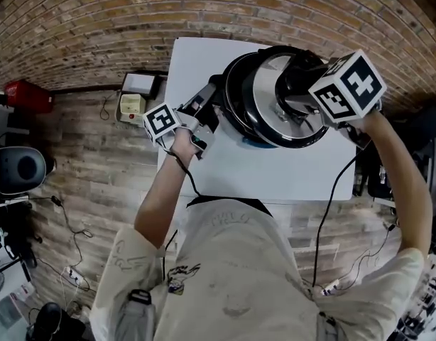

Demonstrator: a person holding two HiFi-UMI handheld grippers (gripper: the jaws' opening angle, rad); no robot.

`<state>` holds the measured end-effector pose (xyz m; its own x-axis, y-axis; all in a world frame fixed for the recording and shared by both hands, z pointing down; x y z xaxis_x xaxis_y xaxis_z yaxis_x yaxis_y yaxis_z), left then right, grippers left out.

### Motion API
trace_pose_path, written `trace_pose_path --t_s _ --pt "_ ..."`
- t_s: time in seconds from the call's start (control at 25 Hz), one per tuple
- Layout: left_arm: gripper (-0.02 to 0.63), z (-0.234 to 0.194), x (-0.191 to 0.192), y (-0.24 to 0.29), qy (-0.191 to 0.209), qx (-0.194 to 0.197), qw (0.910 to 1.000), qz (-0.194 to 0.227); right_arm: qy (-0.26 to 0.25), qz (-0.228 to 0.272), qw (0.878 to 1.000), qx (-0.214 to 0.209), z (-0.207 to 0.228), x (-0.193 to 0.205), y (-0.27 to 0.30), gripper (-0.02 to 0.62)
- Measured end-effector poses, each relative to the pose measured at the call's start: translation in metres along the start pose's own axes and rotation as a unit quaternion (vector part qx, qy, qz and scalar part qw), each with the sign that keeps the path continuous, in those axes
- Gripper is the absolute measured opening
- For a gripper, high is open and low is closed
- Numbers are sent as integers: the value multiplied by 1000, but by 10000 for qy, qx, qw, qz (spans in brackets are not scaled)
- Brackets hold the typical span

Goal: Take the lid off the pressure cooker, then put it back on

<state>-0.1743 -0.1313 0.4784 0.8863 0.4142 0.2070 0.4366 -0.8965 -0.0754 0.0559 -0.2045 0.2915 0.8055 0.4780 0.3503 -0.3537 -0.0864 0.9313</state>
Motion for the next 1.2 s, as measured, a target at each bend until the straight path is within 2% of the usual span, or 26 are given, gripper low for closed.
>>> trace_pose_path --t_s 0.2,0.52,0.8,0.96,1.2 --pt "75 -4 -4 -1 64 101 9999 0 277 -95 9996 -45 -5 -12 22 293" --pt "72 1 0 -1 -189 169 9997 -56 570 -122 9981 183 -10 -26 37 293" --pt "70 0 1 1 -285 235 9993 -109 689 -435 9964 217 -7 -30 41 293" --pt "69 0 0 1 -281 256 9992 -136 998 -503 9937 29 3 -32 41 293" --pt "69 0 0 3 -284 262 9991 -187 677 -631 9957 -65 4 -33 41 295"
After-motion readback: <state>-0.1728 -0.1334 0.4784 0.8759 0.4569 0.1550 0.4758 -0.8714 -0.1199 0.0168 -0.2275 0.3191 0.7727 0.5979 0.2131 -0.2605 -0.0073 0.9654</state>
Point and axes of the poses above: the fingertips, and each gripper's own axes: y forward along the fingers, z to its right, x out of its underside, the point moved 8 cm from there along -y, backward along the fingers, and after that the axes turned 8 degrees about y, right-handed, at the moved point
